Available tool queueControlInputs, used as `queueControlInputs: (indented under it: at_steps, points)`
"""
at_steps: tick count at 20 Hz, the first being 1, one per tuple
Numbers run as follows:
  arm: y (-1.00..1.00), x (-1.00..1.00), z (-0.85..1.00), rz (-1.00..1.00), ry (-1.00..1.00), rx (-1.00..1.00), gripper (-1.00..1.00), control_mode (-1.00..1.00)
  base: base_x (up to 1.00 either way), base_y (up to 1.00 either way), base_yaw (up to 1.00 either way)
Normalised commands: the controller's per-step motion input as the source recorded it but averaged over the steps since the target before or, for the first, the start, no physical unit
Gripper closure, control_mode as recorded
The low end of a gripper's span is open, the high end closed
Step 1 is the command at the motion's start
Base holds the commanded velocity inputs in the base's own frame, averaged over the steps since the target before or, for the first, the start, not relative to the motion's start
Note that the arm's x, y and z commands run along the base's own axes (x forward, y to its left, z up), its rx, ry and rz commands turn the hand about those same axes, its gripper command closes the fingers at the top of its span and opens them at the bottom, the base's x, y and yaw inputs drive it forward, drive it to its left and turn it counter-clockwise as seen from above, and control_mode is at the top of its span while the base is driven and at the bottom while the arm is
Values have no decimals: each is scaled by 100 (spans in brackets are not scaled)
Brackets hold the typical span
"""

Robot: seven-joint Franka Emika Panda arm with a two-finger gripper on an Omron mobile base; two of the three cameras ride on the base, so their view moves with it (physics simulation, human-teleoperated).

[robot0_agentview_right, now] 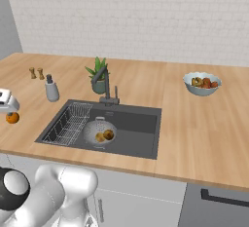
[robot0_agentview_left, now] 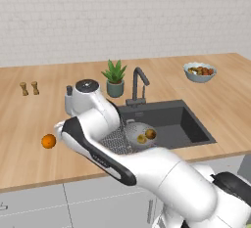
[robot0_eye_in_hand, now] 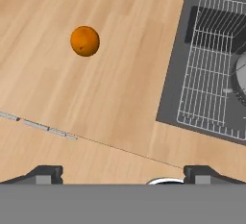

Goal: Put the colander in the sink, put the orange, pear, kiwi in the colander, and turn on the sink faucet and pour water over the colander.

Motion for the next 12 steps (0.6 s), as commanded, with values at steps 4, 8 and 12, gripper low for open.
queueControlInputs:
  at_steps: [4,8,12]
  points:
    - [58,56,-17,0,7,0,-100,-100,0,0,0]
    - [54,46,-19,0,10,0,-100,-100,0,0,0]
    - [49,43,-25,0,11,0,-100,-100,0,0,0]
